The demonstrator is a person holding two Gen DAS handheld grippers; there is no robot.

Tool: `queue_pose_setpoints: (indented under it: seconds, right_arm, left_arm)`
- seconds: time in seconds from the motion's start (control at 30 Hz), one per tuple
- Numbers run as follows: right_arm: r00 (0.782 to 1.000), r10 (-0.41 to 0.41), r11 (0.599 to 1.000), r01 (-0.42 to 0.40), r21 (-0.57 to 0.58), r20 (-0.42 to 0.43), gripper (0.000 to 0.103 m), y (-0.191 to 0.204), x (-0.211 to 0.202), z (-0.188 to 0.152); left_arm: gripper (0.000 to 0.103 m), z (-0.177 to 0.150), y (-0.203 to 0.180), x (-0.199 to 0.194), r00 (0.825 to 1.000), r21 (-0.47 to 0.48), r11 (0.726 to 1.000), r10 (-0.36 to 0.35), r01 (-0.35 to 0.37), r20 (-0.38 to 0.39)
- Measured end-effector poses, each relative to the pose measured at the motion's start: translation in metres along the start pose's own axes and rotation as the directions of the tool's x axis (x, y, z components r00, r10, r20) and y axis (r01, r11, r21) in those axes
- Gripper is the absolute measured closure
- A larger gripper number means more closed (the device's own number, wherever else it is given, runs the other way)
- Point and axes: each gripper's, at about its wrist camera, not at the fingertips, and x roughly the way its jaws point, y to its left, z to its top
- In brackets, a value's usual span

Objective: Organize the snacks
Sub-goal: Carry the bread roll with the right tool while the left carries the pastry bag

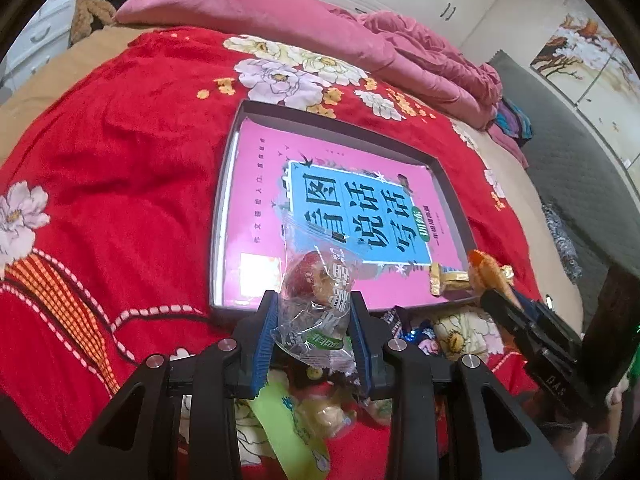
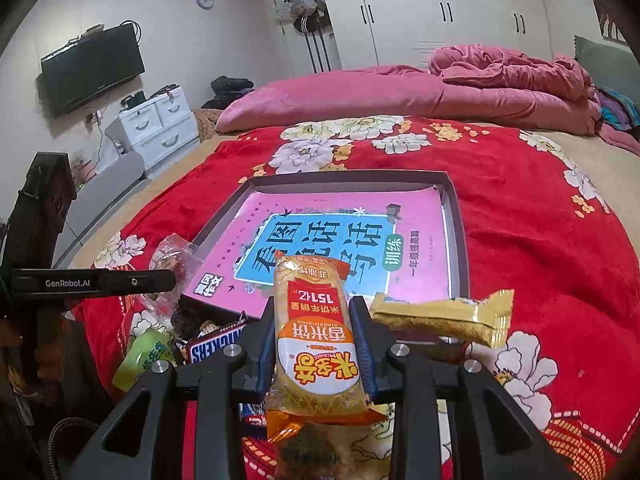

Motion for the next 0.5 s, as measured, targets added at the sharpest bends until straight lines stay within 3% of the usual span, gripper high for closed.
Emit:
queue_pose_setpoints:
  seconds: [0.2,0.5]
  right_arm:
    - [1.0,0.017,0.999,-0.017,-0.027,-0.001,0.069,0.002,0.012,0.011]
    - [0.999,0.031,0.998,-0.033,-0.051,-0.027,0.069,0.009,0.038,0.021]
  left_arm:
    - [0.068,0.014,0.0,0.006,1.0,-0.034,0.999,-0.018,0.018,0.016]
    - [0.068,0.03,-0.004,0.015,0.999,-0.032,0.999,0.017,-0.015,0.038]
